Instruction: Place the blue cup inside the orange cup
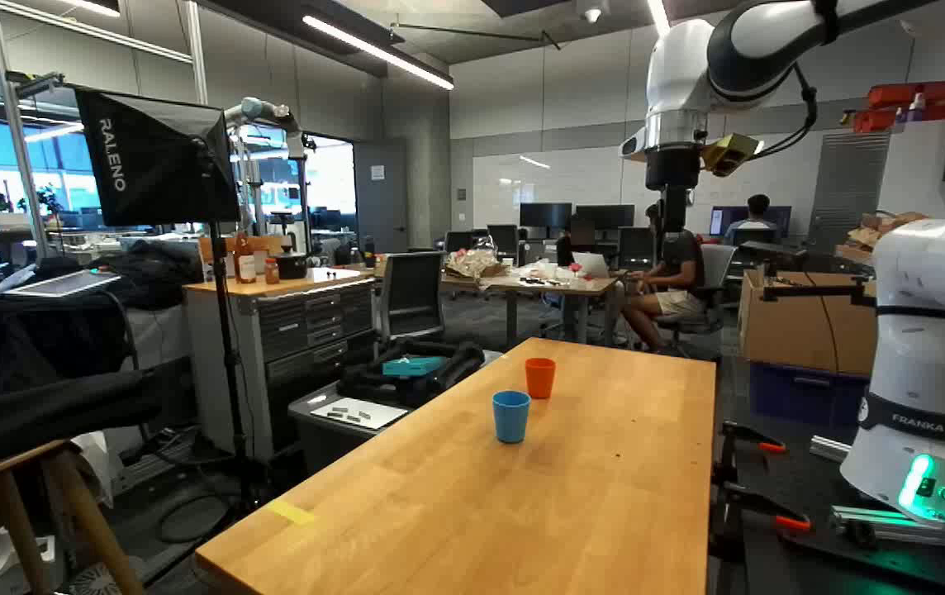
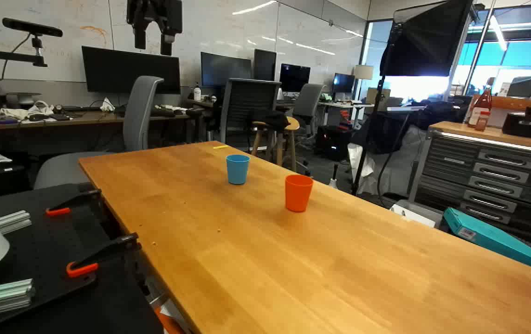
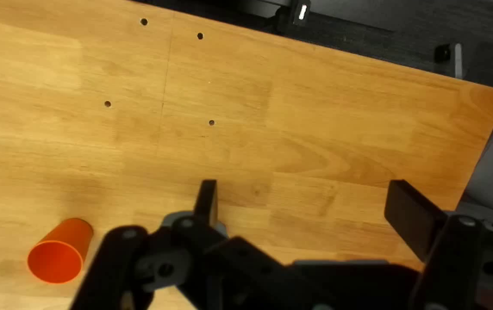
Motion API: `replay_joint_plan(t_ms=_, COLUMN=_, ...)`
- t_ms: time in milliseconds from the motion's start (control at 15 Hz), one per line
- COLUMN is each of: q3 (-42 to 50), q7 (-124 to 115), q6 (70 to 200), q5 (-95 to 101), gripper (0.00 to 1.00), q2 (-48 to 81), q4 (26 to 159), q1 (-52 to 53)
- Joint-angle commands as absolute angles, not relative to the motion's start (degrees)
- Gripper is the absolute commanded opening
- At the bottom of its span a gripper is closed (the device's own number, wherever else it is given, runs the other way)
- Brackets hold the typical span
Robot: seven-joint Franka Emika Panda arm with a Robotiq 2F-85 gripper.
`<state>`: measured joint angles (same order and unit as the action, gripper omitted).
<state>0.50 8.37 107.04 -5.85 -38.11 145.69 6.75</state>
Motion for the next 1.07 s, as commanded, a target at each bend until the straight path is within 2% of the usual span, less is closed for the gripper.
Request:
replay_joint_plan(t_ms=0, q3=0.17, q7=8.54, q6=106.90, q5=-6.06, gripper=1.00, q2=-38.14, q4=145.44, q1=6.36)
replay_joint_plan(t_ms=333, q3=-1.90, q7=8.38, q6=111.00, q5=-5.41, gripper=1.00, q2=-35.72, q4=146.75, q1=7.33)
replay_joint_plan(t_ms=667, q3=-8.86, q7=3.66, q6=128.88, q5=-3.07, gripper=1.00, q2=-18.66, q4=143.38, q1=7.95)
replay_joint_plan(t_ms=1000, q3=-11.36, q7=-7.91, q6=140.70, q5=10.75, gripper=1.00, q2=-0.62, q4=135.69, q1=4.57)
